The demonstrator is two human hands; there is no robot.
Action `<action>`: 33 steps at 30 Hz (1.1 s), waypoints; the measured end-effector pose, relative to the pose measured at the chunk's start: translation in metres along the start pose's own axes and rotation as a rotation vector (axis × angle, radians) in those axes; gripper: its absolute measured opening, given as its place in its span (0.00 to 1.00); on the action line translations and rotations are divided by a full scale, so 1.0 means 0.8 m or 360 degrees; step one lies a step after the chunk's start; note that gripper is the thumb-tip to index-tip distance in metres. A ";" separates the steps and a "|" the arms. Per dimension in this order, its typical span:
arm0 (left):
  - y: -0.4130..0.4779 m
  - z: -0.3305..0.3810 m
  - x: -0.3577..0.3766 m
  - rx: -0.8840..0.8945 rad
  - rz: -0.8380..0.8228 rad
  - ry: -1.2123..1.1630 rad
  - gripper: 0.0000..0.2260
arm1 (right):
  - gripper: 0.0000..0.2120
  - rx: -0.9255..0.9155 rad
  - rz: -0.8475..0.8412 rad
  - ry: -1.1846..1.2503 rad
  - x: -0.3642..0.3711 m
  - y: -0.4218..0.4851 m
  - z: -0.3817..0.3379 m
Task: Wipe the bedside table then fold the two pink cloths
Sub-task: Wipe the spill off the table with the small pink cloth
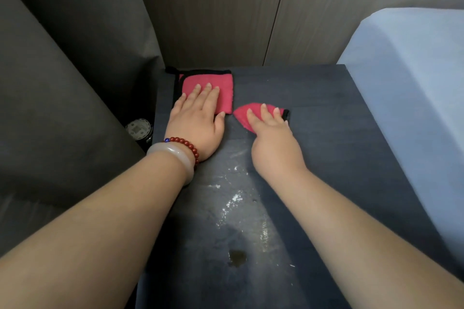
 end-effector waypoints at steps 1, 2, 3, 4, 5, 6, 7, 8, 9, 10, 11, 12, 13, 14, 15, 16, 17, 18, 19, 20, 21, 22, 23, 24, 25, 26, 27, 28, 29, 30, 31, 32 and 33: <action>0.000 0.000 0.000 -0.0001 -0.0007 0.0027 0.25 | 0.36 -0.0019 0.0007 -0.0024 0.000 0.005 0.001; 0.000 0.000 0.000 0.0004 -0.0020 0.0051 0.25 | 0.36 -0.0011 -0.0006 -0.0066 -0.001 0.024 0.004; 0.001 0.000 0.000 0.0006 -0.0038 0.0064 0.25 | 0.36 0.0025 -0.0041 -0.0114 -0.003 0.049 0.008; 0.000 0.001 -0.001 0.0005 -0.0052 0.0070 0.25 | 0.36 0.0065 -0.0082 -0.0150 -0.005 0.082 0.011; 0.000 0.001 -0.001 0.0001 -0.0055 0.0073 0.25 | 0.36 0.0122 -0.0154 -0.0164 -0.010 0.113 0.013; 0.000 0.002 -0.001 -0.0001 -0.0058 0.0073 0.25 | 0.36 0.0185 -0.0233 -0.0170 -0.014 0.139 0.014; 0.001 0.001 -0.002 -0.0002 -0.0059 0.0069 0.25 | 0.35 0.0232 -0.0276 -0.0171 -0.015 0.155 0.013; 0.001 0.001 -0.002 -0.0007 -0.0060 0.0067 0.25 | 0.35 0.0243 -0.0265 -0.0168 -0.014 0.158 0.011; 0.001 0.000 -0.002 -0.0013 -0.0055 0.0066 0.25 | 0.35 0.0220 -0.0225 -0.0150 -0.011 0.150 0.007; 0.001 0.000 -0.001 -0.0016 -0.0048 0.0063 0.25 | 0.35 0.0172 -0.0174 -0.0122 -0.008 0.132 0.006; 0.002 0.000 -0.001 -0.0018 -0.0046 0.0058 0.25 | 0.36 0.0118 -0.0112 -0.0086 -0.004 0.104 0.005; 0.002 0.000 -0.001 -0.0020 -0.0046 0.0054 0.25 | 0.36 0.0056 -0.0033 -0.0052 0.000 0.073 0.006; 0.002 0.000 -0.001 -0.0021 -0.0045 0.0054 0.25 | 0.35 0.0019 0.0037 0.0004 0.001 0.042 0.009; 0.002 0.001 -0.001 -0.0021 -0.0043 0.0055 0.25 | 0.34 0.0025 0.0091 0.0061 0.001 0.019 0.014; 0.002 0.001 -0.002 -0.0021 -0.0041 0.0055 0.25 | 0.33 0.0076 0.0134 0.0102 -0.001 0.008 0.023; 0.002 0.001 -0.002 -0.0020 -0.0043 0.0055 0.25 | 0.33 0.0153 0.0169 0.0108 -0.006 0.010 0.035; 0.002 0.001 -0.003 -0.0017 -0.0048 0.0055 0.25 | 0.33 0.0247 0.0180 0.0050 -0.010 0.020 0.048; 0.002 0.002 -0.003 -0.0018 -0.0052 0.0054 0.25 | 0.34 0.0335 0.0180 -0.0038 -0.013 0.036 0.060; 0.001 0.001 -0.004 -0.0021 -0.0056 0.0055 0.25 | 0.35 0.0407 0.0165 -0.0106 -0.017 0.057 0.069; 0.001 0.001 -0.004 -0.0023 -0.0058 0.0055 0.25 | 0.36 0.0473 0.0147 -0.0127 -0.021 0.081 0.075; 0.002 0.002 -0.003 -0.0022 -0.0061 0.0054 0.25 | 0.37 0.0523 0.0119 -0.0124 -0.025 0.107 0.078; 0.003 0.002 -0.003 -0.0021 -0.0065 0.0056 0.25 | 0.36 0.0543 0.0079 -0.0110 -0.026 0.132 0.076; 0.003 0.002 -0.003 -0.0021 -0.0067 0.0058 0.25 | 0.35 0.0527 0.0035 -0.0104 -0.026 0.154 0.067; 0.003 0.001 -0.002 -0.0021 -0.0063 0.0059 0.25 | 0.35 0.0484 -0.0010 -0.0119 -0.023 0.172 0.056; 0.003 0.000 -0.002 -0.0022 -0.0058 0.0059 0.25 | 0.34 0.0421 -0.0058 -0.0124 -0.018 0.183 0.042; 0.003 0.000 -0.001 -0.0024 -0.0054 0.0060 0.25 | 0.34 0.0346 -0.0096 -0.0110 -0.011 0.188 0.027; 0.003 -0.001 -0.001 -0.0029 -0.0051 0.0060 0.25 | 0.35 0.0259 -0.0111 -0.0093 -0.004 0.184 0.014; 0.003 -0.001 -0.001 -0.0033 -0.0051 0.0060 0.25 | 0.35 0.0166 -0.0095 -0.0085 0.003 0.170 0.004; 0.003 -0.001 -0.001 -0.0034 -0.0050 0.0061 0.25 | 0.35 0.0079 -0.0047 -0.0069 0.007 0.148 -0.002; 0.002 0.000 -0.001 -0.0035 -0.0047 0.0065 0.25 | 0.35 0.0011 0.0005 -0.0037 0.010 0.122 -0.005; 0.002 0.000 -0.001 -0.0037 -0.0042 0.0066 0.25 | 0.35 -0.0045 0.0046 -0.0011 0.012 0.095 -0.005; 0.002 0.001 -0.002 -0.0042 -0.0039 0.0064 0.25 | 0.35 -0.0086 0.0073 0.0014 0.012 0.068 -0.005; 0.001 0.001 -0.002 -0.0049 -0.0034 0.0063 0.25 | 0.35 -0.0110 0.0086 0.0020 0.011 0.049 -0.004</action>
Point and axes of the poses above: each hand's wrist, its own y-axis towards the middle knuckle, its own x-axis out of the palm, z = x × y, the point moved 1 cm from there along y, towards the middle knuckle, and after that the axes turned 8 degrees about z, right-handed, at the moved point
